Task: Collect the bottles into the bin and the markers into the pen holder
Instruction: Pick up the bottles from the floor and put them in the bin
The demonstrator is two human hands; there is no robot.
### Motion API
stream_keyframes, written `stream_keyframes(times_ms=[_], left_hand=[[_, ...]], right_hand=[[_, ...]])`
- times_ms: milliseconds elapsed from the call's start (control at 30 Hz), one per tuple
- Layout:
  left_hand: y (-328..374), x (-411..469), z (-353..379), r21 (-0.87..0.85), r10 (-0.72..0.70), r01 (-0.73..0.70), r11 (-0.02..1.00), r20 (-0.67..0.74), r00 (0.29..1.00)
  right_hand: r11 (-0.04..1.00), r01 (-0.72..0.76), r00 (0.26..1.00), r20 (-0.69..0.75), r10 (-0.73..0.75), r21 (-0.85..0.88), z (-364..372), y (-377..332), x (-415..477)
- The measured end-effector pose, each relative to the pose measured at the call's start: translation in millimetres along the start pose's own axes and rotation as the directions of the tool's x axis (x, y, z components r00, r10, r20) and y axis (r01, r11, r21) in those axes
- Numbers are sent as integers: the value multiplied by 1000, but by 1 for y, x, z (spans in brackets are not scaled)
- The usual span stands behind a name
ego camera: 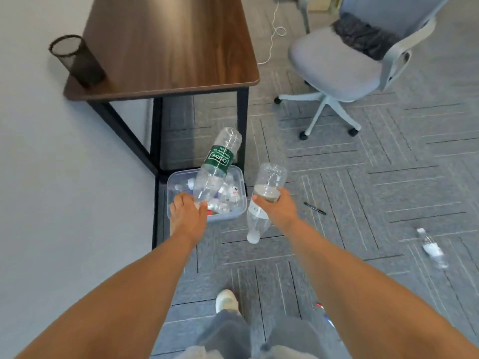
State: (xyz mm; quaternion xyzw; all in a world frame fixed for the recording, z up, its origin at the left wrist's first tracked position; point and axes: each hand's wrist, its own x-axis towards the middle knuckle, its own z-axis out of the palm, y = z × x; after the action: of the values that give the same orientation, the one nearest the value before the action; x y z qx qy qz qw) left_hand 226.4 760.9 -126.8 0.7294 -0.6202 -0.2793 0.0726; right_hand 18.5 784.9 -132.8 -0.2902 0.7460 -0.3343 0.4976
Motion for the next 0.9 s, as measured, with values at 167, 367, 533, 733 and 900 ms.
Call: stream_keyframes(times_ms=[167,367,533,733,900], left_hand=[[-30,22,-4,-48,-120,121,992,22,993],[-49,53,-4,-97,-168,170,981,27,985],[-53,91,2,-88,-223,226,970,36,974],[-58,123,18,-124,-341,349,929,79,937],[-71,131,22,-80,-379,388,918,110,919]], right_hand=[[998,-30,999,25,31,-49,37,-18,29],[993,-71,997,29,74,-92,81,-29,62],[982,-139,986,73,149,-128,105,-42,104],[966,-174,977,91,194,-191,118,-58,166],[932,-255,957,67,281,-258,125,-55,186]])
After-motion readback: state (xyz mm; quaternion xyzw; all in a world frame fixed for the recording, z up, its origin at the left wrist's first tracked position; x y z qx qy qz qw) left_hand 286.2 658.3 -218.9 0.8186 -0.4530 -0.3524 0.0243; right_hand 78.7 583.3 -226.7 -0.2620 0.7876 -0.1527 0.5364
